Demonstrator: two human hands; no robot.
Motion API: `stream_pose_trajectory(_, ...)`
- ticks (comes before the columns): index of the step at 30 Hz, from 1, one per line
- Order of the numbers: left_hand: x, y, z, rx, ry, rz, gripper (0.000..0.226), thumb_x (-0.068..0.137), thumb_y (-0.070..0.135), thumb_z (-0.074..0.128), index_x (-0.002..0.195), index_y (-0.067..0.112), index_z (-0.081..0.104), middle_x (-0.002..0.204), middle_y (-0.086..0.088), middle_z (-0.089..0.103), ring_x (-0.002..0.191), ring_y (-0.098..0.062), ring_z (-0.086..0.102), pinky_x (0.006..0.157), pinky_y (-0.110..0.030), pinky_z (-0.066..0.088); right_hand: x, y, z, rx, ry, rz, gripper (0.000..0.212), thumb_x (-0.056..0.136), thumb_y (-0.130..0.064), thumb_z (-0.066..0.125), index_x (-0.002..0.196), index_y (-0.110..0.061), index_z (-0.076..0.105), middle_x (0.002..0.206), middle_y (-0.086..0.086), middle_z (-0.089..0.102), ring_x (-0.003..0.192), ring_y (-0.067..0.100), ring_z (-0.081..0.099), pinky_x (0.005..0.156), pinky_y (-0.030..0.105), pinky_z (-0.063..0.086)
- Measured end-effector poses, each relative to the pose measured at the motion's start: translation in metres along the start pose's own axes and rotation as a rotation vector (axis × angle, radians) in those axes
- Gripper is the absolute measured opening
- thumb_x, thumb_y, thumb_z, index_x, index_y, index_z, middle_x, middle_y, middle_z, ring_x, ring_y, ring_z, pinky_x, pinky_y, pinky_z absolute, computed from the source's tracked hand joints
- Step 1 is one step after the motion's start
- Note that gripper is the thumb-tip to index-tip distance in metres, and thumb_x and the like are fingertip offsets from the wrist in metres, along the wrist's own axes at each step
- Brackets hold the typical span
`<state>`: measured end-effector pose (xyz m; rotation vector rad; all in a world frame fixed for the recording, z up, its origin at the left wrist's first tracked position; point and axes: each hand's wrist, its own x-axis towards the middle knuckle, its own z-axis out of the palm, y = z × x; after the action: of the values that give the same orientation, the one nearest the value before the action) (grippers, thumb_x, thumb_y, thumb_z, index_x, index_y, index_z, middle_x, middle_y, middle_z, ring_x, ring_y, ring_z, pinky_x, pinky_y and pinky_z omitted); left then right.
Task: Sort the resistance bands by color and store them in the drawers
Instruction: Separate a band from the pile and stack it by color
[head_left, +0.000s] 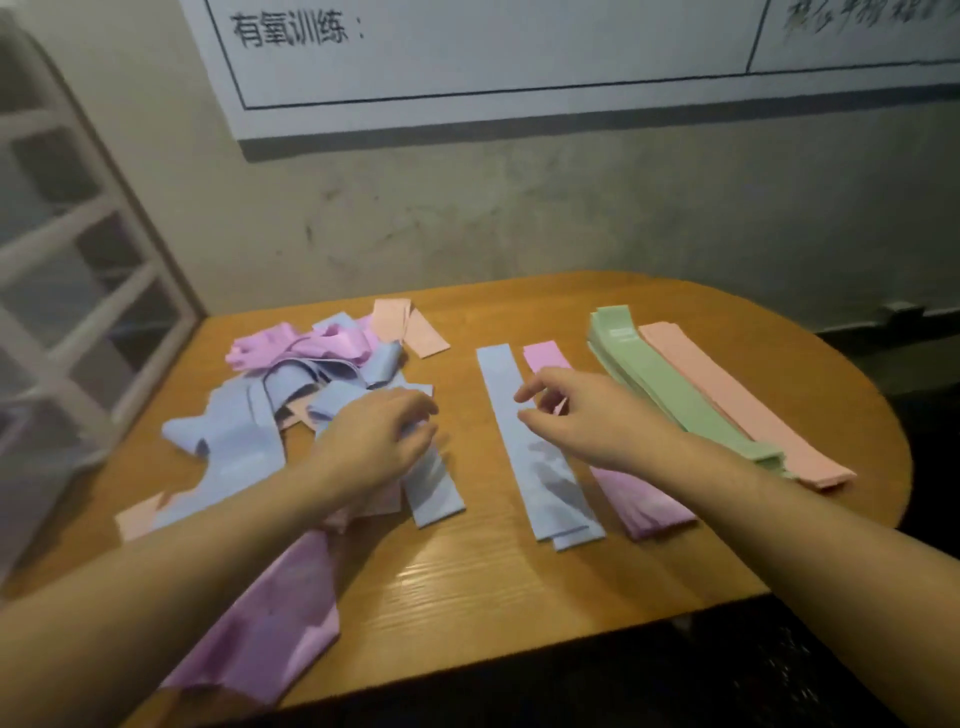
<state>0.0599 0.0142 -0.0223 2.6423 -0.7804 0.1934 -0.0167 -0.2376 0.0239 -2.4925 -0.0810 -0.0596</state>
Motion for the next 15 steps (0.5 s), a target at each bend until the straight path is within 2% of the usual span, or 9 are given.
stream_pose_trajectory(5, -0.048, -0.05, -0.014, -0.006, 0.067, -0.04, 0.025, 0.088, 0.042, 0.051, 0.103, 0.028, 0.067, 0.099, 0.011, 0.066, 0.097, -0.016, 0.06, 0.086, -0.034, 0.046, 0.012, -0.04, 0.037, -0.004, -0.106, -0.094, 0.019, 0.094, -0.036, 0.062, 0.112, -0.034, 0.065, 0.097, -0.012, 0.065, 0.085, 0.009, 0.06, 0.08, 0.029, 0.049)
stream_pose_trajectory(7, -0.061, -0.061, -0.018, -0.051, 0.082, -0.033, 0.025, 0.089, 0.042, 0.056, 0.106, 0.027, 0.066, 0.105, 0.012, 0.064, 0.1, -0.013, 0.058, 0.088, -0.03, 0.045, 0.016, -0.052, 0.049, -0.006, -0.14, -0.114, 0.02, 0.094, -0.034, 0.062, 0.114, -0.032, 0.065, 0.098, -0.013, 0.065, 0.088, 0.011, 0.062, 0.081, 0.029, 0.05)
stream_pose_trajectory(10, -0.079, -0.071, -0.017, -0.16, 0.091, -0.036, 0.042, 0.088, 0.055, 0.056, 0.115, 0.024, 0.064, 0.118, 0.013, 0.059, 0.109, -0.007, 0.055, 0.096, -0.023, 0.042, 0.022, -0.063, 0.066, -0.008, -0.177, -0.149, 0.022, 0.094, -0.032, 0.063, 0.116, -0.029, 0.064, 0.099, -0.014, 0.064, 0.091, 0.012, 0.063, 0.085, 0.031, 0.052)
stream_pose_trajectory(15, -0.09, -0.08, -0.008, -0.23, 0.107, -0.059, 0.049, 0.081, 0.06, 0.065, 0.119, 0.03, 0.062, 0.118, 0.021, 0.058, 0.113, -0.003, 0.056, 0.098, -0.034, 0.048, 0.032, -0.074, 0.094, 0.02, -0.167, -0.194, 0.021, 0.094, -0.03, 0.064, 0.115, -0.028, 0.067, 0.106, -0.012, 0.067, 0.092, 0.01, 0.063, 0.084, 0.033, 0.053)
